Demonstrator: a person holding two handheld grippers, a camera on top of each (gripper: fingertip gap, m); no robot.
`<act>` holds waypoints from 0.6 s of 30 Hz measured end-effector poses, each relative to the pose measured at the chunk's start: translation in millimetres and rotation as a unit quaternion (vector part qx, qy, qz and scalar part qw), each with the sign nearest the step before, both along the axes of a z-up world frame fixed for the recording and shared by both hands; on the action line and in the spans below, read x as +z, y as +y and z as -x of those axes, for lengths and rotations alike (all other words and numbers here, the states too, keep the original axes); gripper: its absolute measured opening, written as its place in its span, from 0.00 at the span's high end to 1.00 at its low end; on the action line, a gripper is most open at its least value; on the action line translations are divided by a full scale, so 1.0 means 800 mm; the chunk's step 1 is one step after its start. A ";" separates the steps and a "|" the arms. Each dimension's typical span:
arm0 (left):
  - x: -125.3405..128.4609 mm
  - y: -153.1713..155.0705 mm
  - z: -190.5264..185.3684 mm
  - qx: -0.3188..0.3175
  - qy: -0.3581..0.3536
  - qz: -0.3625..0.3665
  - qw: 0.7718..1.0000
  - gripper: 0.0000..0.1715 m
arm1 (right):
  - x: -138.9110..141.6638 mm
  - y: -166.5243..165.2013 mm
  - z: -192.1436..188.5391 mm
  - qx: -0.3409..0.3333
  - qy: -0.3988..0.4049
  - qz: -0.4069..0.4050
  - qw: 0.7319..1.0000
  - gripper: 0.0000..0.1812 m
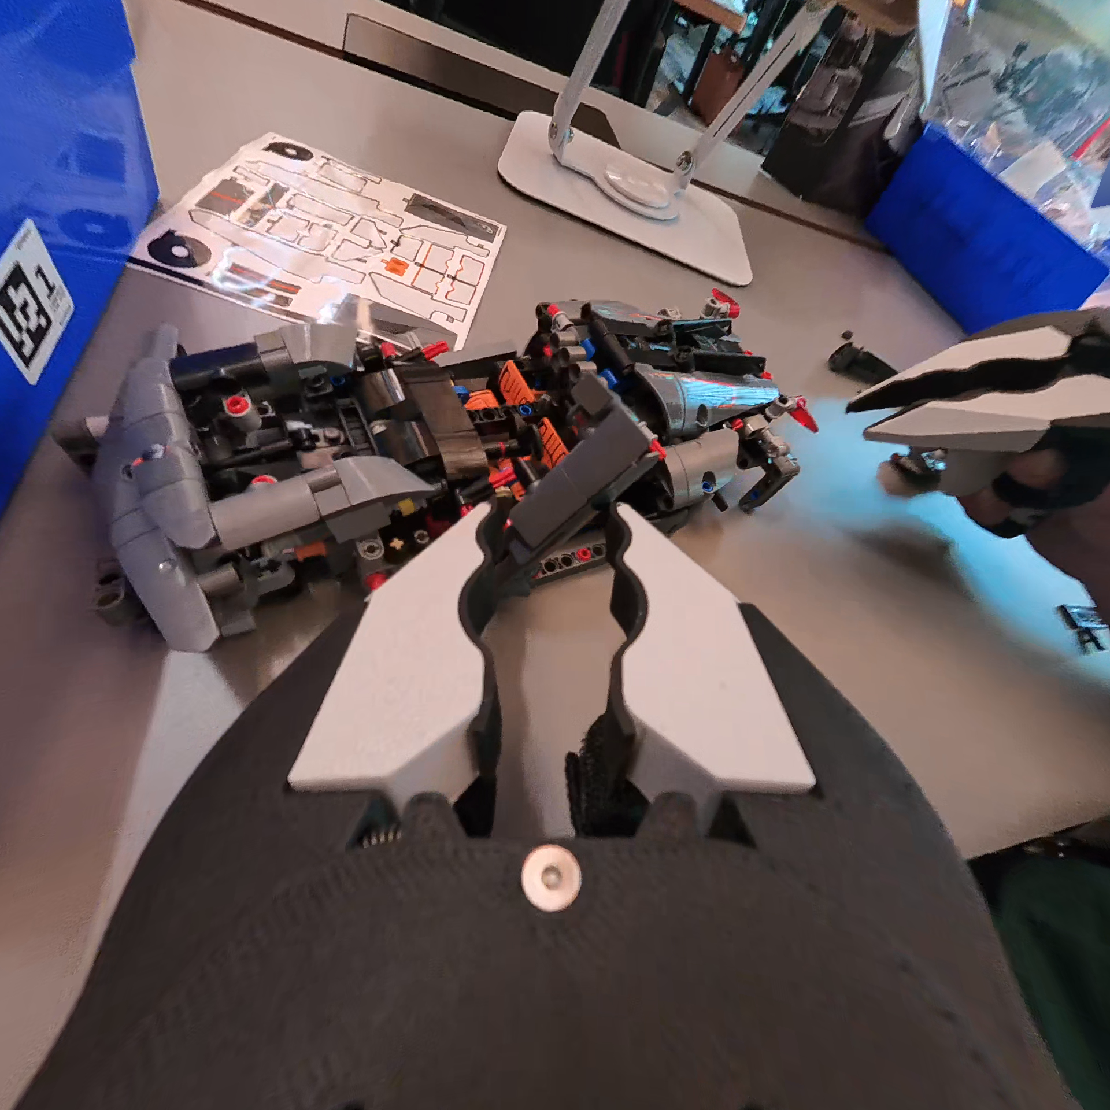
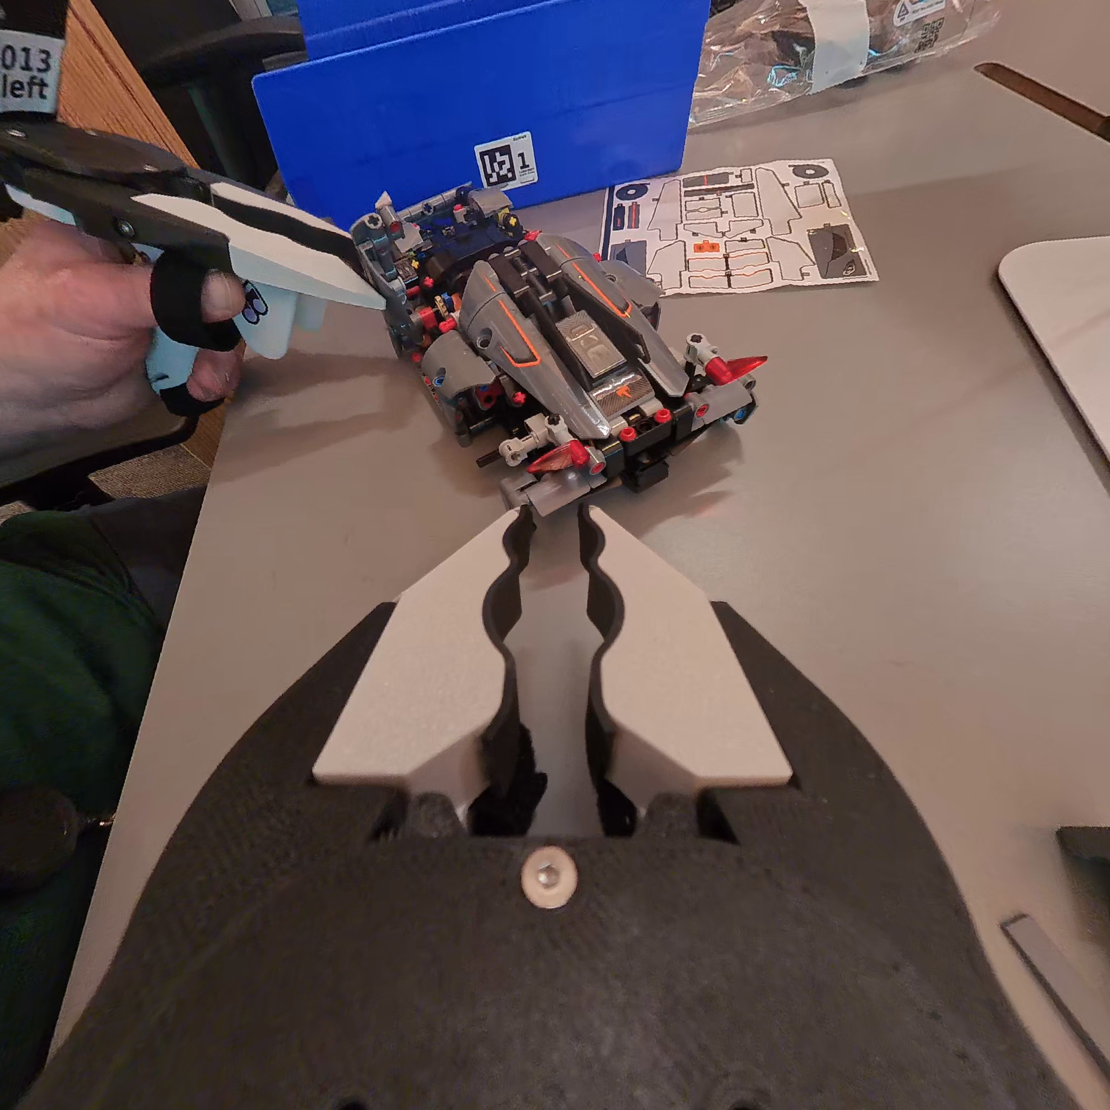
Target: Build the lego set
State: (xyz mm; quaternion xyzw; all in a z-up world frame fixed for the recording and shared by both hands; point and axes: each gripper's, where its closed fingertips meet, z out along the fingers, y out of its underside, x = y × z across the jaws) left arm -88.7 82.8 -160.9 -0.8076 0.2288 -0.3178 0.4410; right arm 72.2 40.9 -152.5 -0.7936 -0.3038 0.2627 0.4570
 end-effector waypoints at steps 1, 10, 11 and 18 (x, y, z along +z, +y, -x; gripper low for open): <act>-0.001 0.000 0.000 0.000 -0.012 0.006 1.000 0.81 | 0.000 0.000 0.000 0.000 0.000 0.000 1.000 0.92; 0.005 -0.006 0.004 -0.001 0.058 -0.054 0.997 0.78 | -0.001 0.000 0.001 0.001 -0.001 0.000 1.000 0.92; 0.006 -0.007 0.004 -0.002 0.071 -0.065 0.995 0.77 | -0.001 0.000 0.001 0.002 -0.001 0.000 1.000 0.92; 0.025 -0.017 -0.019 -0.037 0.144 -0.142 0.979 0.81 | -0.004 0.000 0.001 0.001 -0.005 0.003 1.000 0.92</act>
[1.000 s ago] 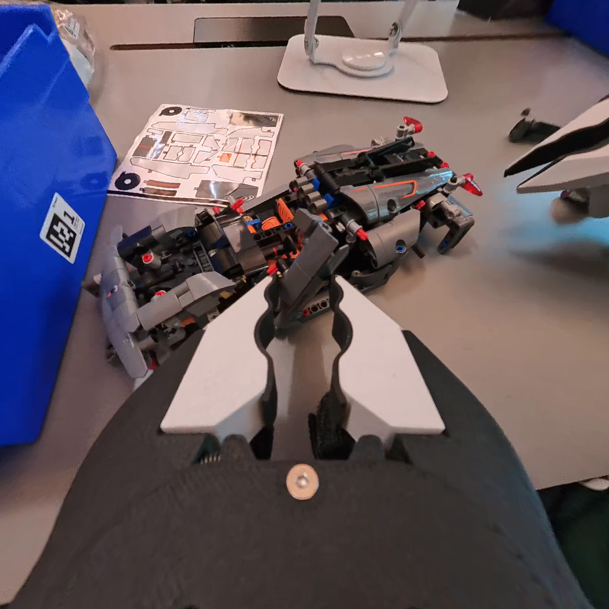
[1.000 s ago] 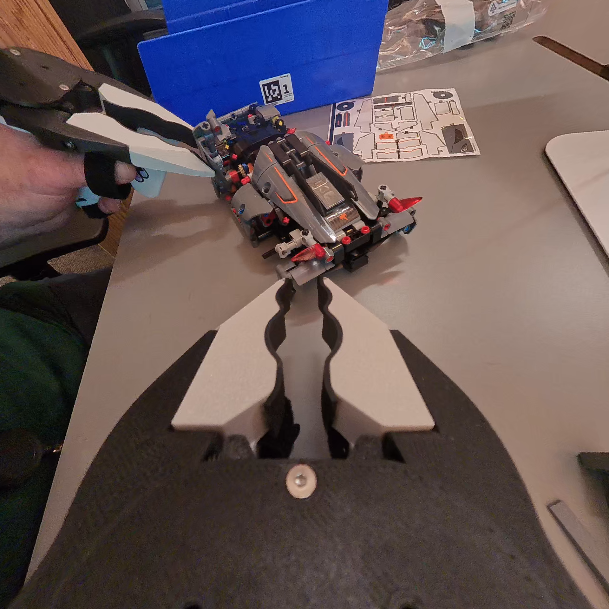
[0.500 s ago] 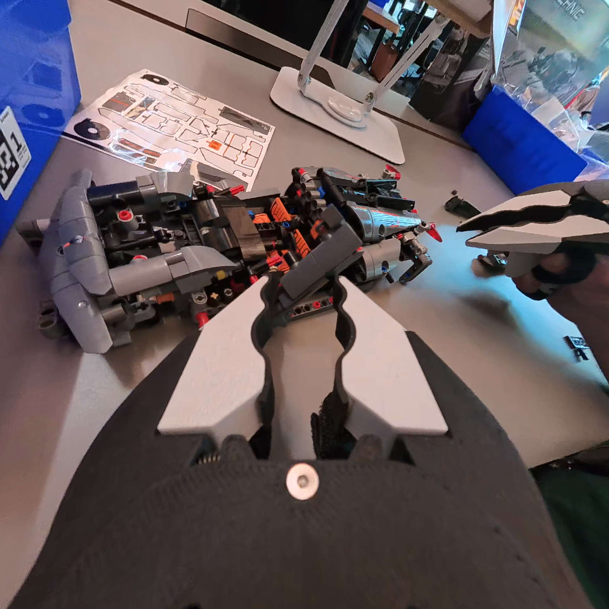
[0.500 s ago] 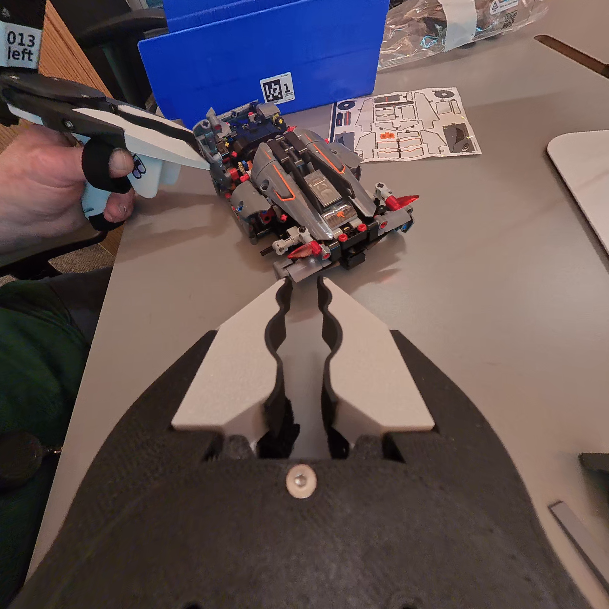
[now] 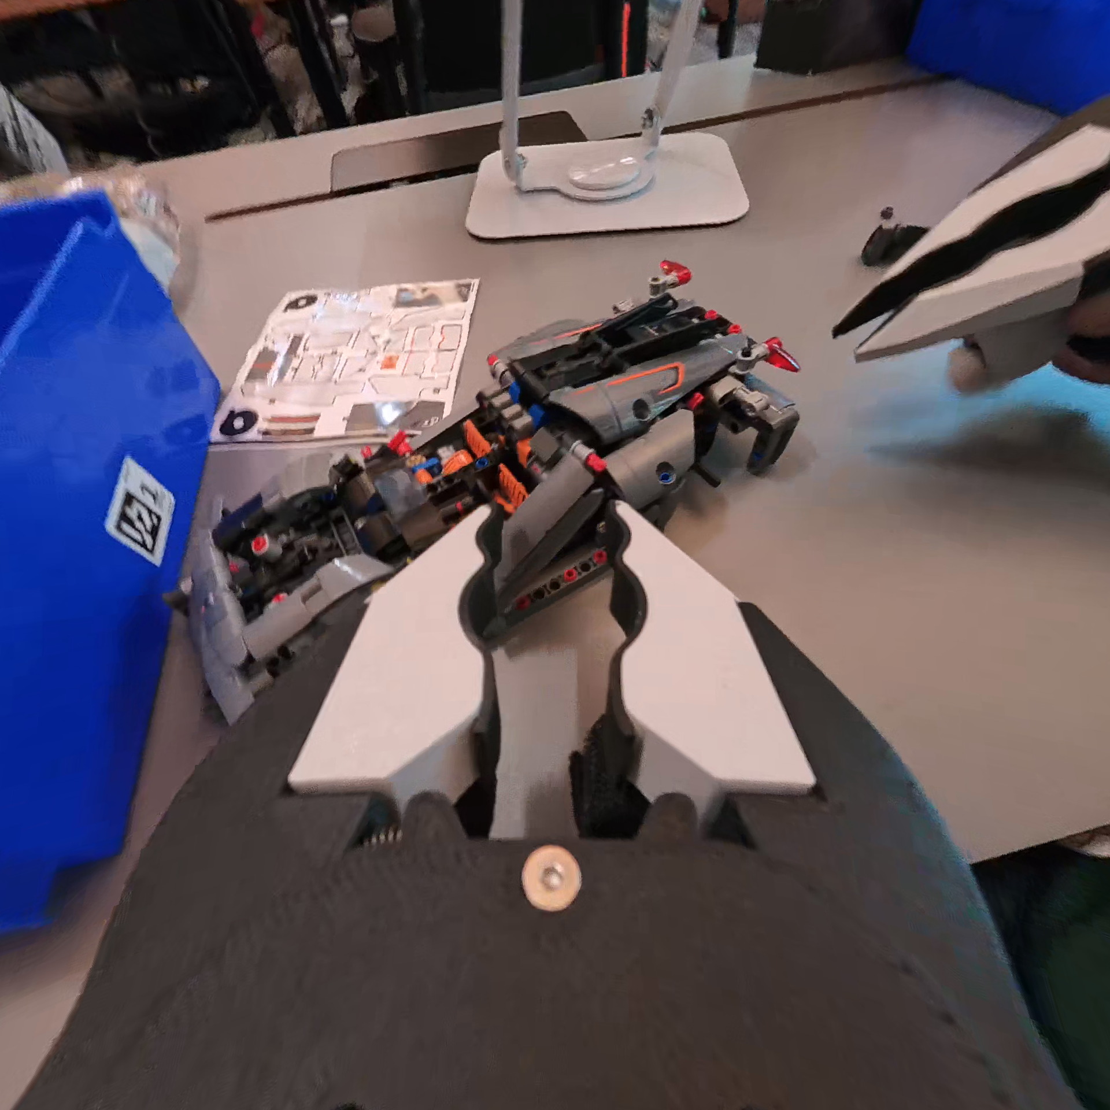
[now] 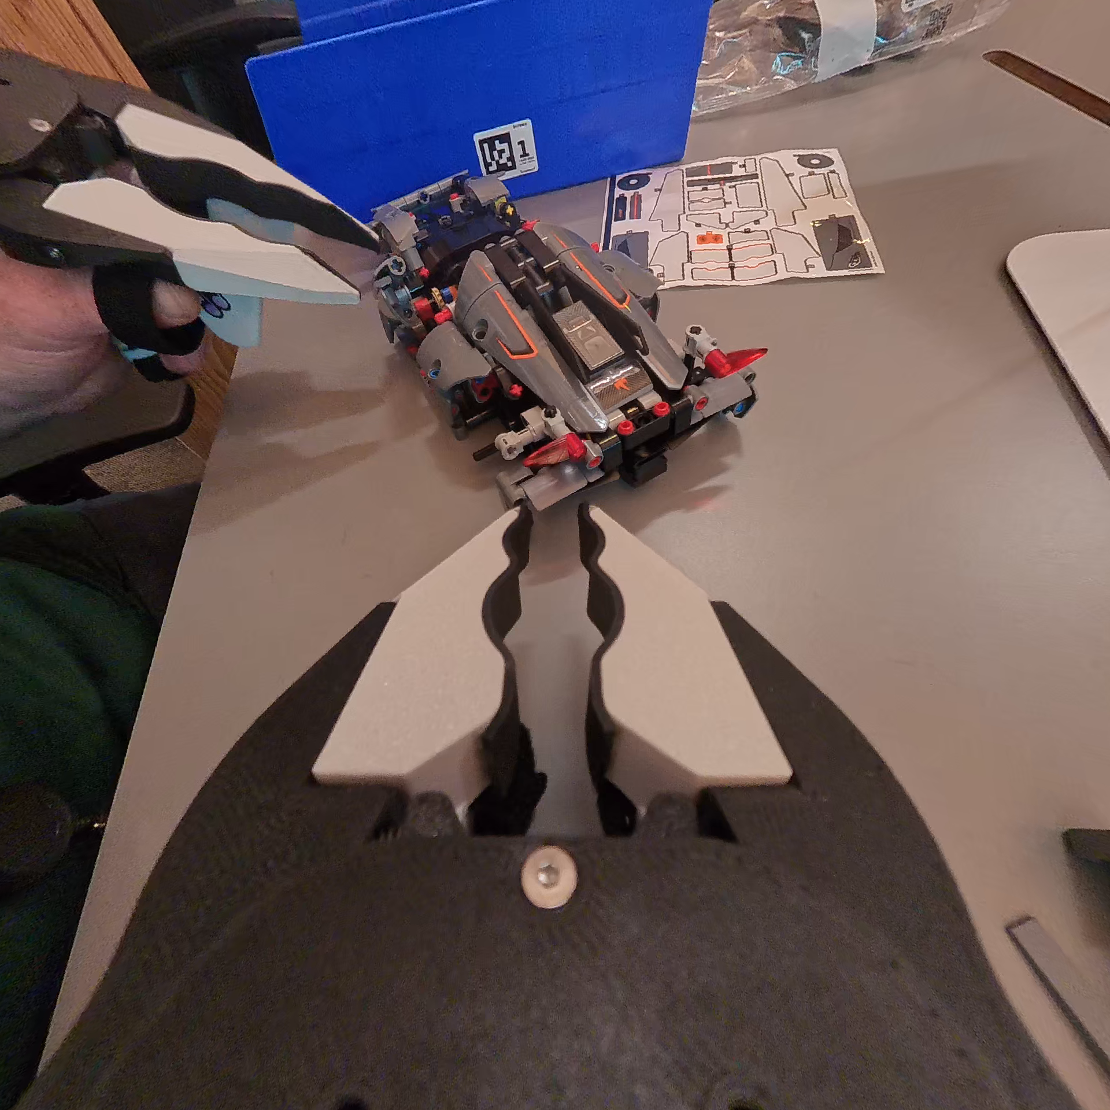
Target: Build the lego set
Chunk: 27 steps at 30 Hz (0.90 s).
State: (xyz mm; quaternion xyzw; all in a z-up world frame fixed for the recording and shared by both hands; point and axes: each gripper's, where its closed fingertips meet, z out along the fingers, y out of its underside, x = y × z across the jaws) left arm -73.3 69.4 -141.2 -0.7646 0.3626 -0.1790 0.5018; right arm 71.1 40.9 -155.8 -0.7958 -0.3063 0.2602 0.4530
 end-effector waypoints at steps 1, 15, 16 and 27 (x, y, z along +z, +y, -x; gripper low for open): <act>0.002 -0.001 -0.005 -0.012 0.022 -0.017 1.000 0.82 | 0.000 0.000 0.000 0.000 0.000 0.000 1.000 0.92; -0.026 0.002 -0.023 -0.067 0.136 -0.013 0.988 0.86 | 0.002 -0.001 0.001 0.002 -0.001 -0.003 1.000 0.92; -0.027 0.002 -0.024 -0.068 0.138 -0.014 0.988 0.86 | 0.002 -0.001 0.002 0.002 -0.001 -0.003 1.000 0.92; -0.033 0.002 -0.025 -0.076 0.141 -0.001 0.987 0.86 | 0.001 -0.001 0.002 0.003 -0.002 -0.002 1.000 0.92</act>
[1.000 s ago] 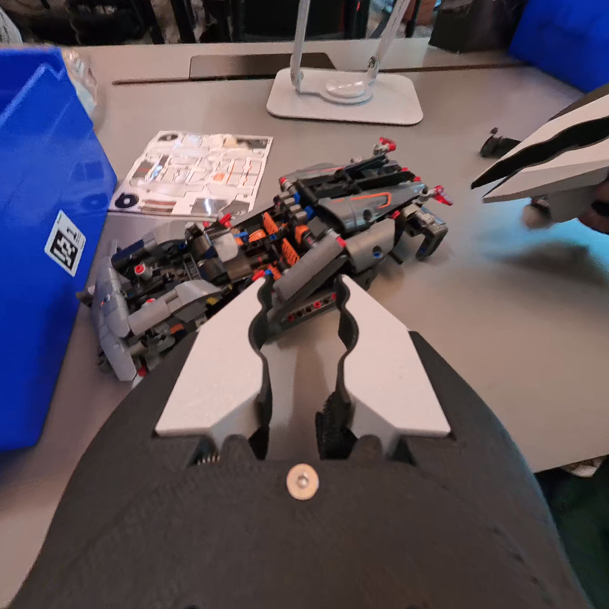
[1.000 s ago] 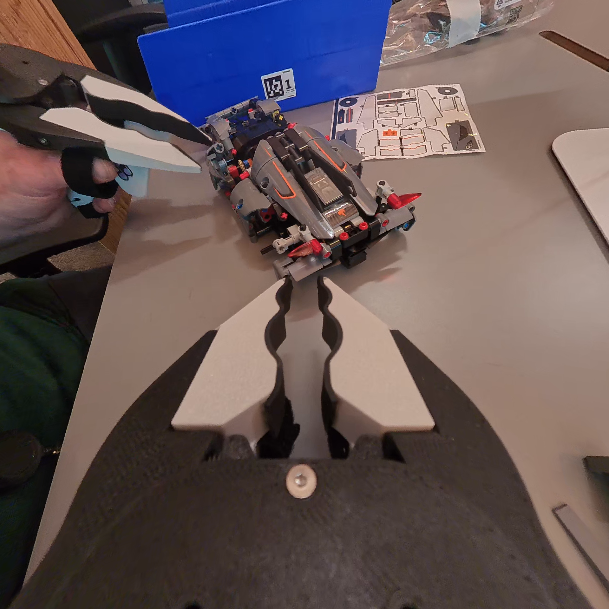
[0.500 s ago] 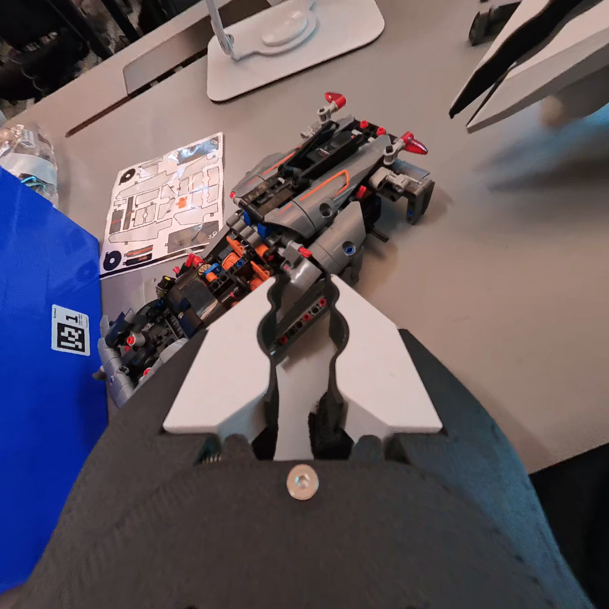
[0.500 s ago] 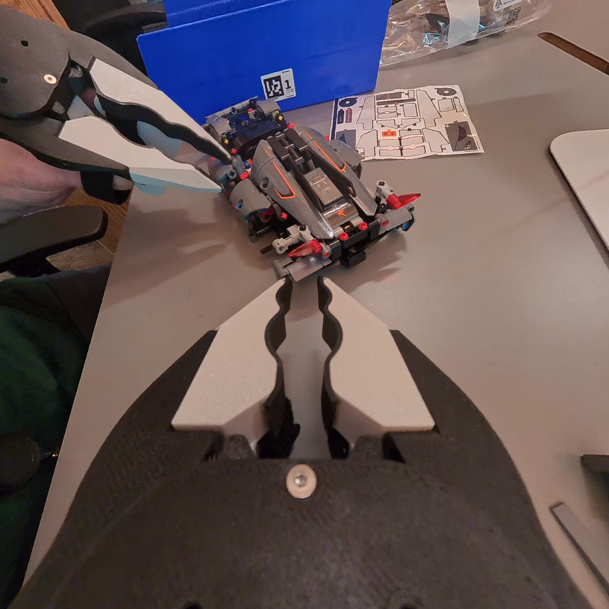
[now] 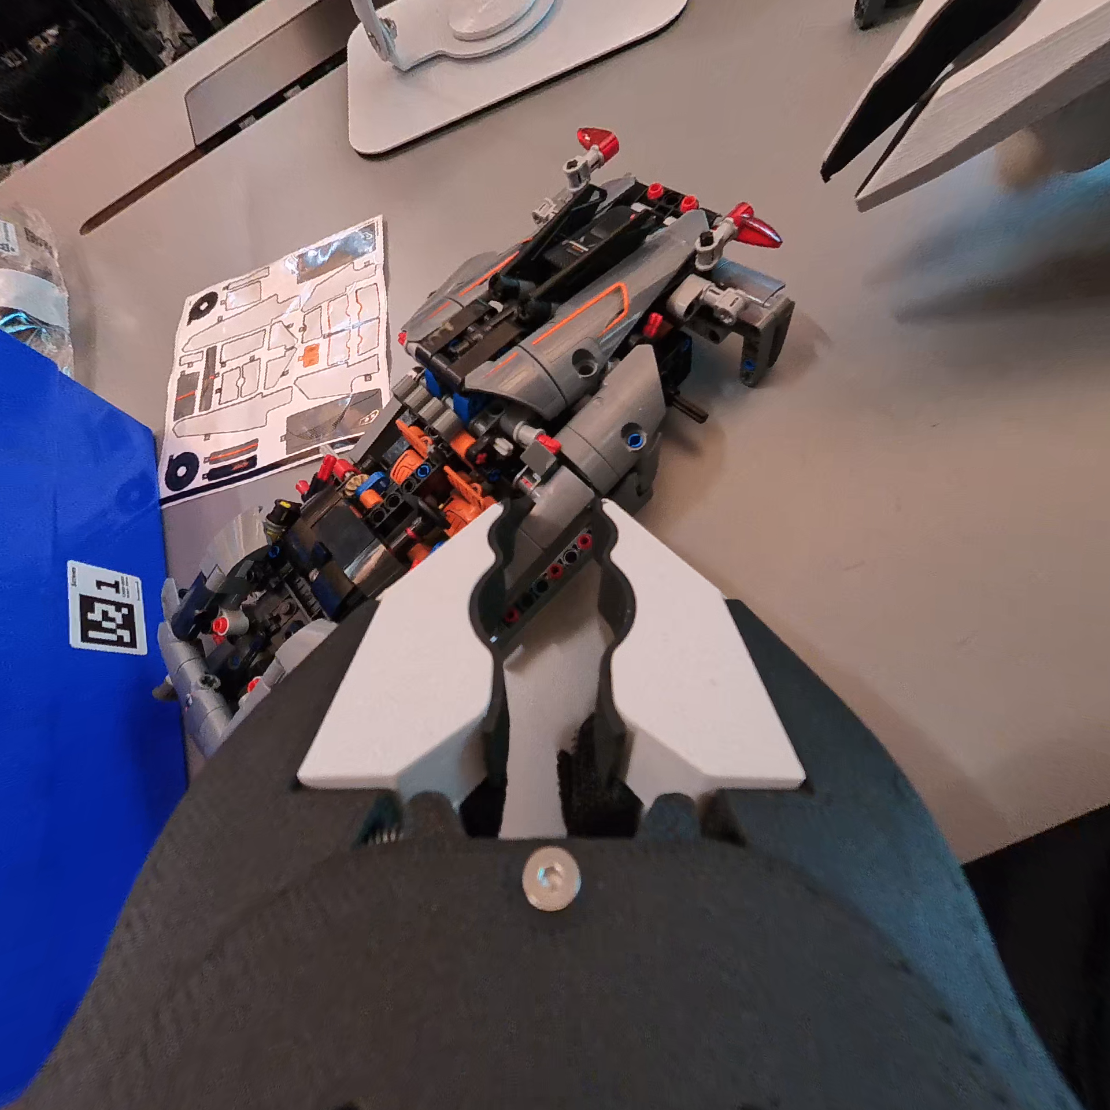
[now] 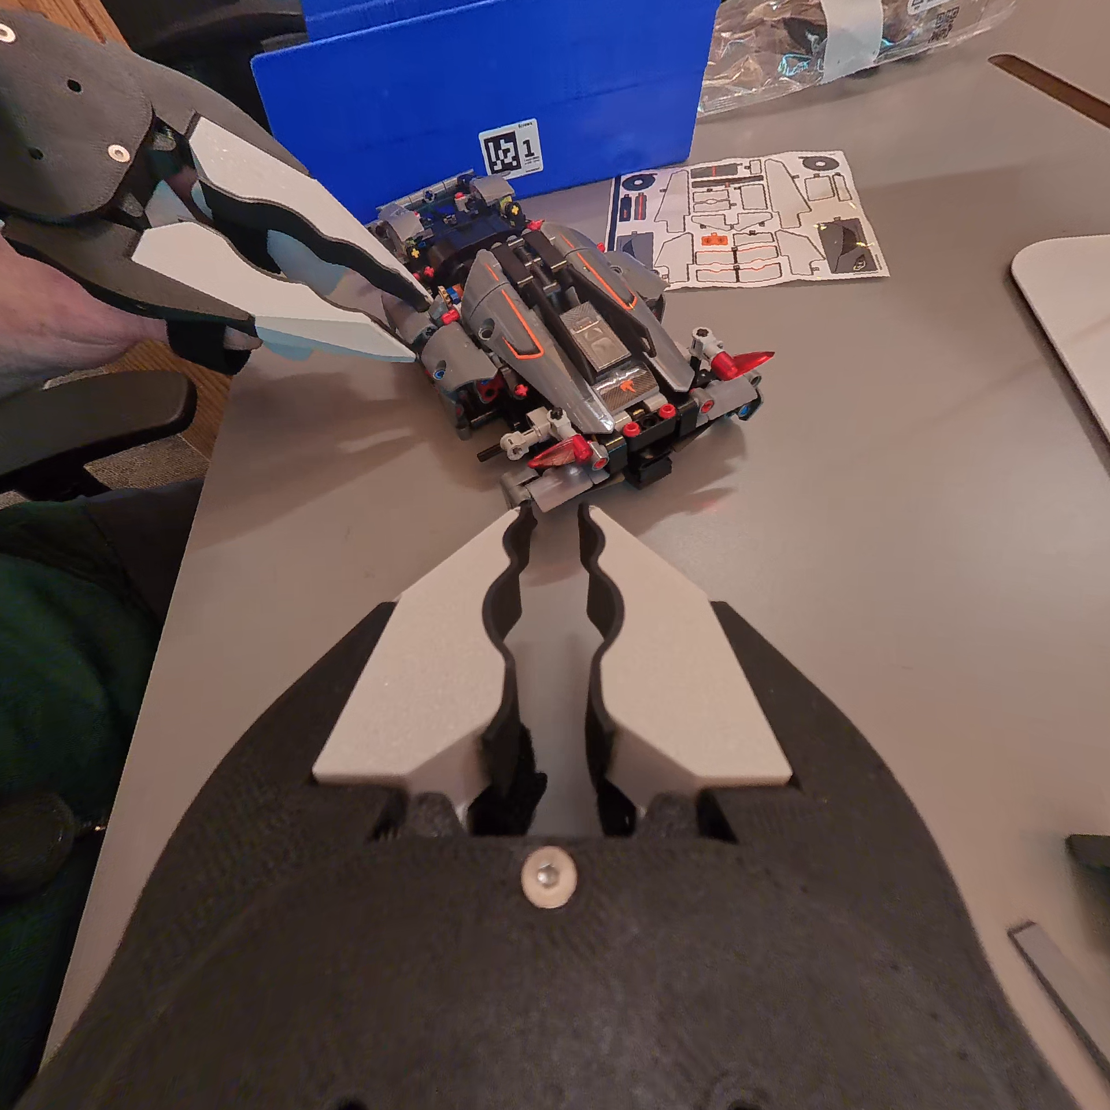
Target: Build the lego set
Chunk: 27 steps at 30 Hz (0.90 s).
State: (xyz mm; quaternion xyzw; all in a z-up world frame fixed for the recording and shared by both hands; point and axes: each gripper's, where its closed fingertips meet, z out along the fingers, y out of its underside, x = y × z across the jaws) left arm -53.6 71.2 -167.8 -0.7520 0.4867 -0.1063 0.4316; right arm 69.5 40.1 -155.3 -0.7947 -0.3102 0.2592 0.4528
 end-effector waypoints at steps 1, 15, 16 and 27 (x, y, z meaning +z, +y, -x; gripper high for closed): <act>0.000 0.000 0.000 -0.001 0.002 -0.001 1.000 0.86 | 0.000 0.000 0.000 0.000 0.000 0.000 1.000 0.92; 0.012 -0.003 0.000 -0.014 -0.021 0.012 1.000 0.82 | 0.012 -0.003 0.005 0.009 0.008 -0.019 1.000 0.91; 0.012 -0.004 0.000 -0.018 -0.021 0.016 0.999 0.79 | 0.014 -0.005 0.009 0.016 0.008 -0.025 1.000 0.90; 0.000 0.001 0.015 -0.061 0.001 0.047 0.997 0.73 | 0.017 -0.052 0.079 0.122 -0.104 -0.110 0.981 0.88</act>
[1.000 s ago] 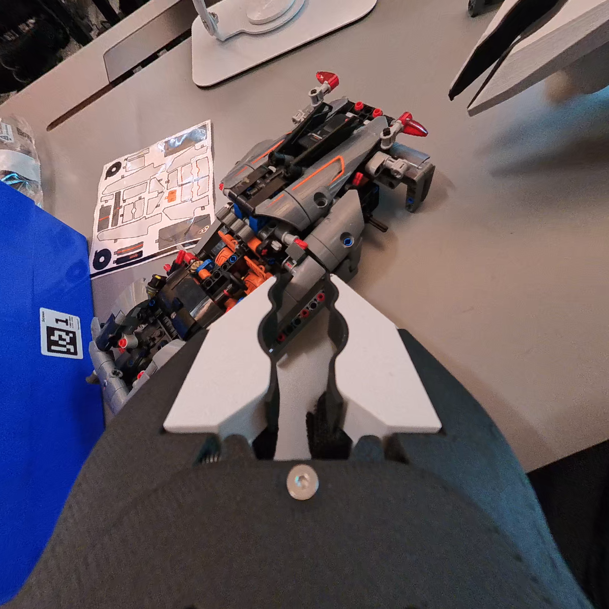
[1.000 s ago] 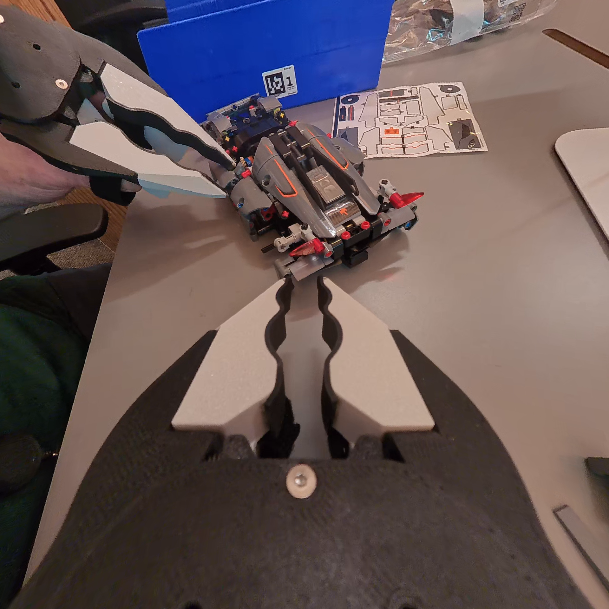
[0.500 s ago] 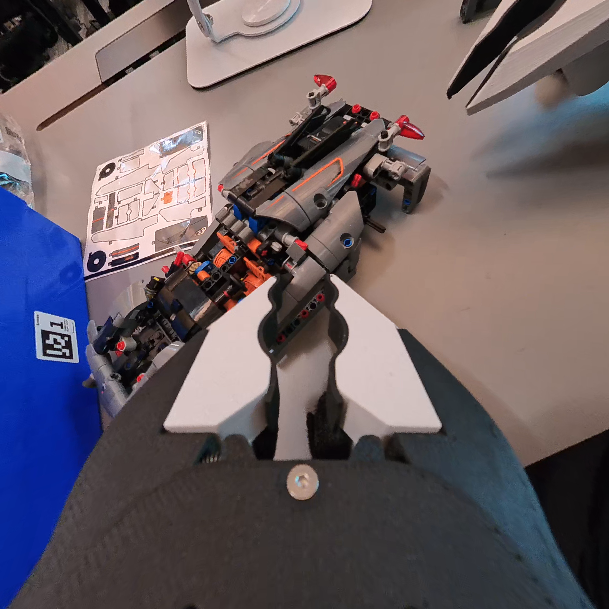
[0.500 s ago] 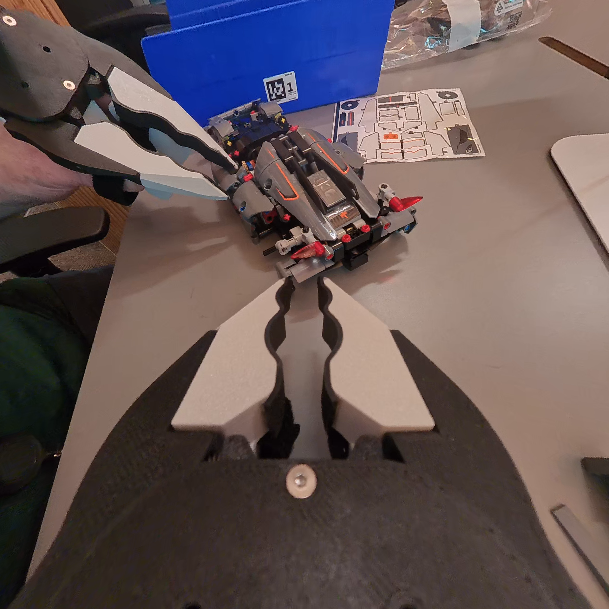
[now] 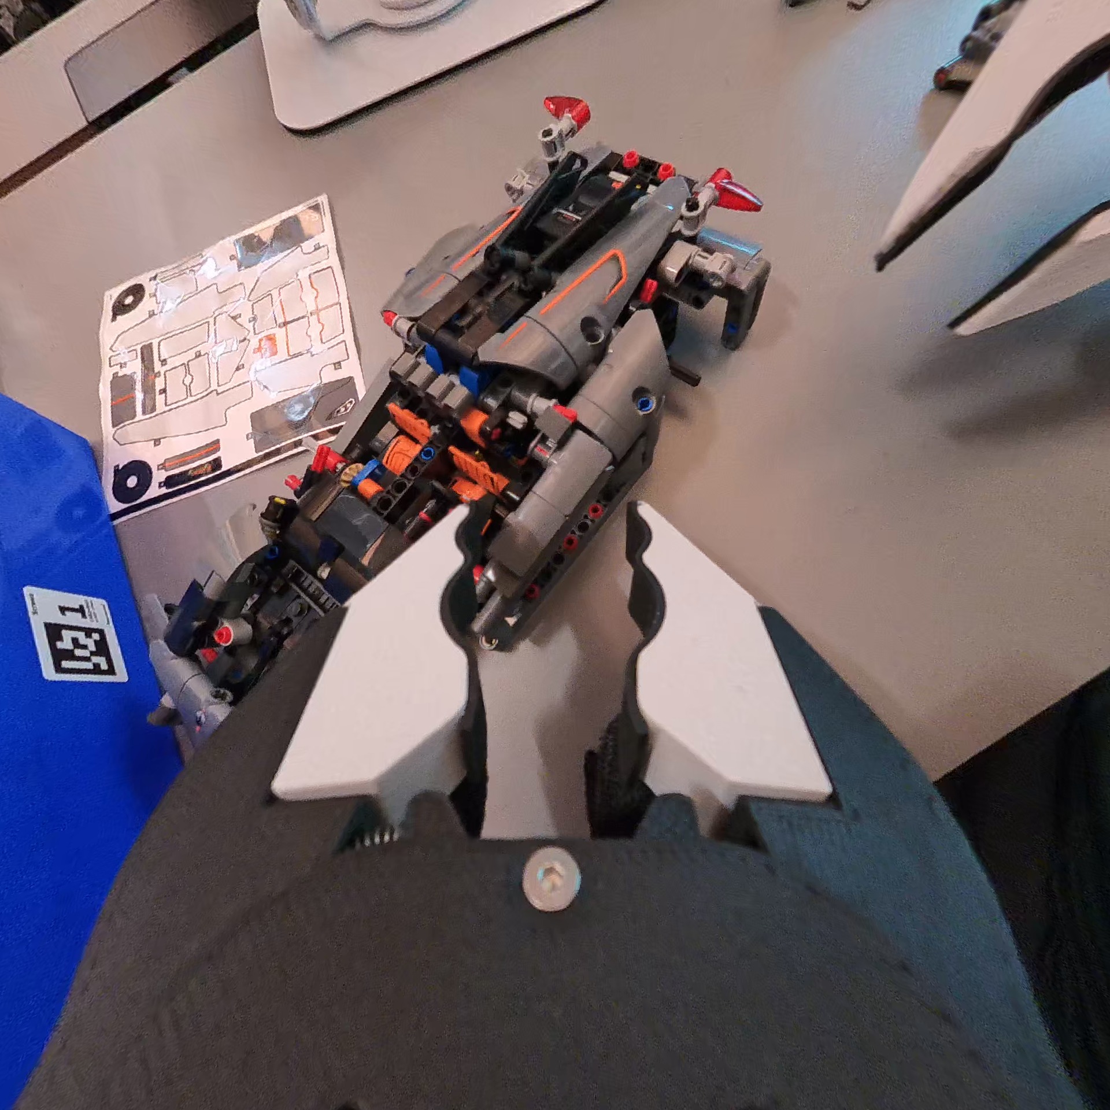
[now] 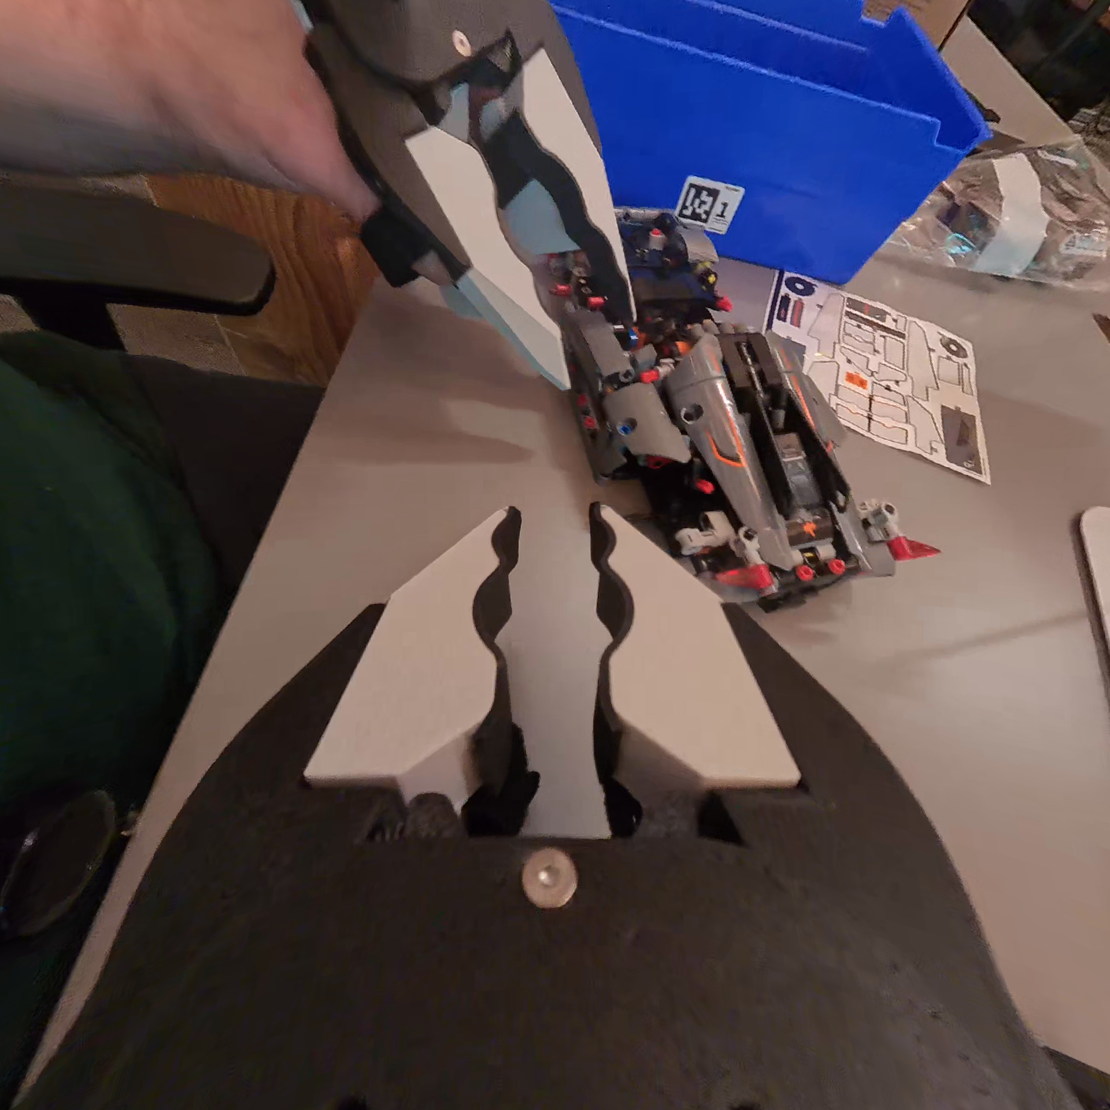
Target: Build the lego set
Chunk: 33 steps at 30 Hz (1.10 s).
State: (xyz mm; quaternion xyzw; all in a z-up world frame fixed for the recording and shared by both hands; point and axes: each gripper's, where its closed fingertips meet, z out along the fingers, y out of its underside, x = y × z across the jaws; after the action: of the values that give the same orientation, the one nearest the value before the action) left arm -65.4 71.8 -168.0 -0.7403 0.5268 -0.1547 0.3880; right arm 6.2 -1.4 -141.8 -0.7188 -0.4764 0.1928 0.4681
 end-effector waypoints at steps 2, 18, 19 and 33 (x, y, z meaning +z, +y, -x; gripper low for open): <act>0.000 0.002 0.000 0.001 -0.001 -0.004 1.000 0.75 | 0.005 -0.008 0.005 0.001 0.016 0.006 1.000 0.89; -0.001 -0.011 -0.080 0.034 0.004 -0.030 0.999 0.80 | -0.013 -0.067 0.022 0.009 0.033 0.021 0.999 0.91; 0.000 -0.016 -0.093 0.023 -0.004 -0.026 0.999 0.80 | -0.012 -0.065 0.019 0.005 0.037 0.022 0.999 0.91; 0.001 -0.028 -0.110 -0.034 0.030 -0.016 0.999 0.76 | -0.005 -0.062 -0.017 -0.020 0.104 0.026 0.994 0.90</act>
State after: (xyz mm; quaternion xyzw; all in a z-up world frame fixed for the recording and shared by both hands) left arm 22.2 49.5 -166.9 -0.7196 0.5657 -0.1376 0.3785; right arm 19.7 -51.1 -145.6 -0.7162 -0.4052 0.2691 0.5005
